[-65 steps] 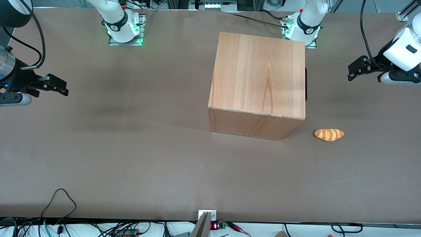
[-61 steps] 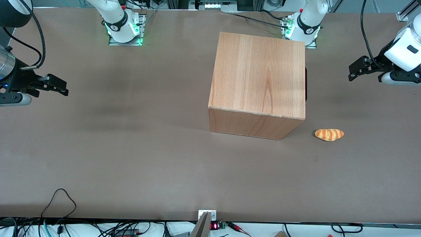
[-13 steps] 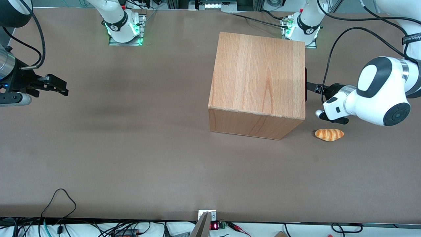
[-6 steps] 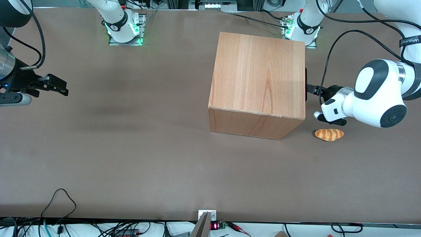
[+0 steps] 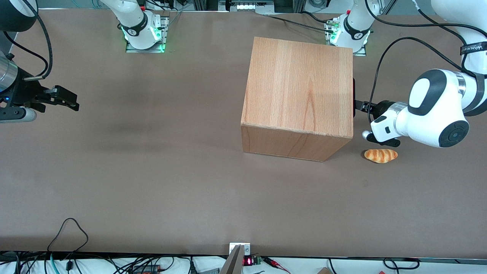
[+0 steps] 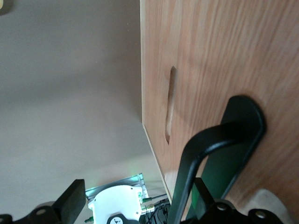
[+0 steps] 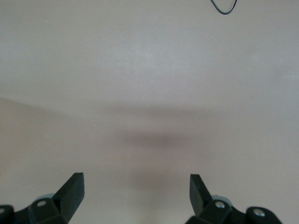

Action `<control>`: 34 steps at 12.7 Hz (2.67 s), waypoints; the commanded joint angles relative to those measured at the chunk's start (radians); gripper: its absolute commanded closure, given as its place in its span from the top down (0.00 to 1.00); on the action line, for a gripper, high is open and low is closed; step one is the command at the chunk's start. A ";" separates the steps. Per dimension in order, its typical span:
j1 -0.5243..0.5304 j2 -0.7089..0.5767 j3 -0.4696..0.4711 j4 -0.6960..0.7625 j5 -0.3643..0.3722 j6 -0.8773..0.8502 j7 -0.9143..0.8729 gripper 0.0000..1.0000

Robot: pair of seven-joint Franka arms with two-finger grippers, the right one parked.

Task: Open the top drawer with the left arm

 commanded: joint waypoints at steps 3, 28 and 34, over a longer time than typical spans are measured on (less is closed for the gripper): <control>-0.001 -0.057 -0.005 -0.071 -0.008 0.042 0.018 1.00; 0.083 -0.039 0.007 -0.114 0.012 0.245 0.059 1.00; 0.166 -0.027 0.006 -0.092 0.041 0.254 0.061 1.00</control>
